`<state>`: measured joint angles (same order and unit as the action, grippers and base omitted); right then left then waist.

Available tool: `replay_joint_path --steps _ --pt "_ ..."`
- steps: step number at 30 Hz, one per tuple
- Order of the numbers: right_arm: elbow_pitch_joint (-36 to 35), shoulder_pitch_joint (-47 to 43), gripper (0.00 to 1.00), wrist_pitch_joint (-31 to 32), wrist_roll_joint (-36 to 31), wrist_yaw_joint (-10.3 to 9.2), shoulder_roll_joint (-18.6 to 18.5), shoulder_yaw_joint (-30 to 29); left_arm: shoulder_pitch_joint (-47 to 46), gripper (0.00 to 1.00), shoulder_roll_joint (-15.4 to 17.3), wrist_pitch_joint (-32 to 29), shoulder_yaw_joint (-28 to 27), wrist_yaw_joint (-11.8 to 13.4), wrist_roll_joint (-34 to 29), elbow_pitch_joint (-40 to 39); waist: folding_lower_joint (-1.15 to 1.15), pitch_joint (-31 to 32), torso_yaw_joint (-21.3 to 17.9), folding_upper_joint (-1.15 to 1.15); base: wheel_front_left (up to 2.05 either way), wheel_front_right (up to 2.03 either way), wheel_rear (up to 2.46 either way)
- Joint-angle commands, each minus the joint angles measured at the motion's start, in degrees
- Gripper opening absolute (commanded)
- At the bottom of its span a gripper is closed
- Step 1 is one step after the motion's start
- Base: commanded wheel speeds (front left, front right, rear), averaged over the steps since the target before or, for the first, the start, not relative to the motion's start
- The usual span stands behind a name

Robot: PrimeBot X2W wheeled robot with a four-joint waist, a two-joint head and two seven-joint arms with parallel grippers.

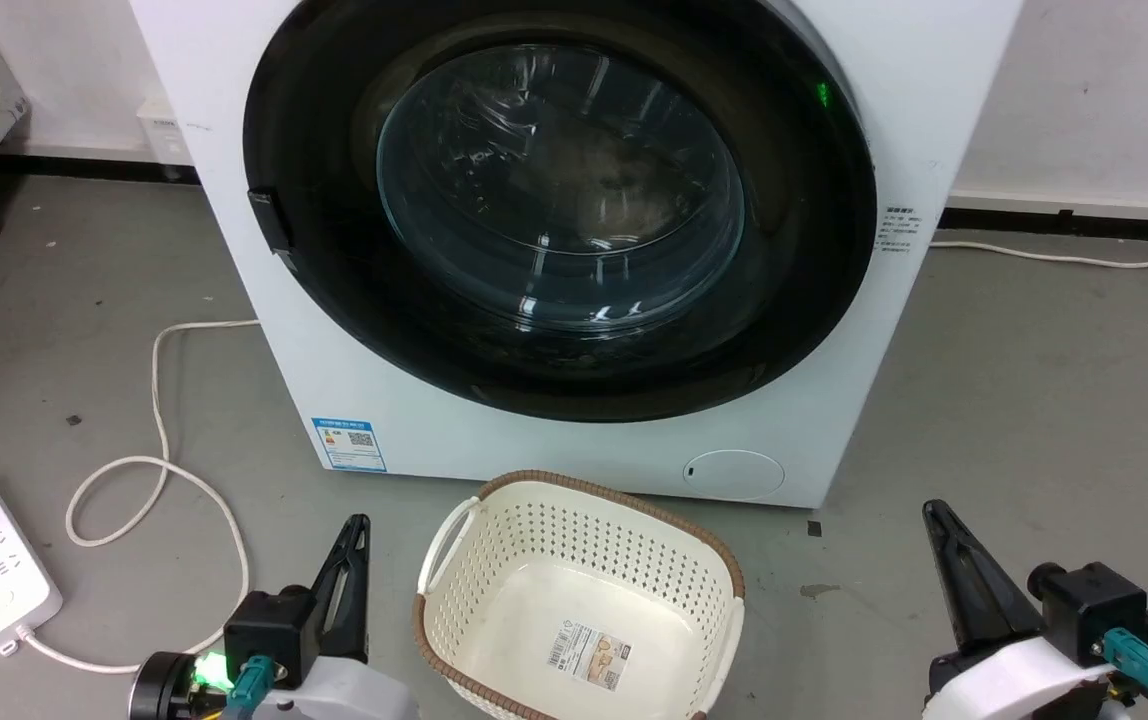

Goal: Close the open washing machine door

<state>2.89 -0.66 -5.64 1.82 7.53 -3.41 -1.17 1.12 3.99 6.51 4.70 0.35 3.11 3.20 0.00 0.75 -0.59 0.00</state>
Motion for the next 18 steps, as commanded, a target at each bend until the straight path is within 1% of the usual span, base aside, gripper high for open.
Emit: replay_joint_path --steps 1,18 --pt "-0.55 0.37 0.0 0.18 -0.5 -0.02 0.3 0.12 -0.61 0.0 -0.25 -0.19 -0.29 -0.09 -0.43 -0.29 0.0 -0.01 0.01 0.0 0.0 0.0 0.0" --pt "-1.33 0.47 0.0 2.0 -0.94 -0.03 0.38 0.47 -0.78 0.0 -0.54 -2.3 -1.76 -0.18 -1.33 -1.26 0.0 -0.26 0.2 0.0 0.0 0.0 0.0"
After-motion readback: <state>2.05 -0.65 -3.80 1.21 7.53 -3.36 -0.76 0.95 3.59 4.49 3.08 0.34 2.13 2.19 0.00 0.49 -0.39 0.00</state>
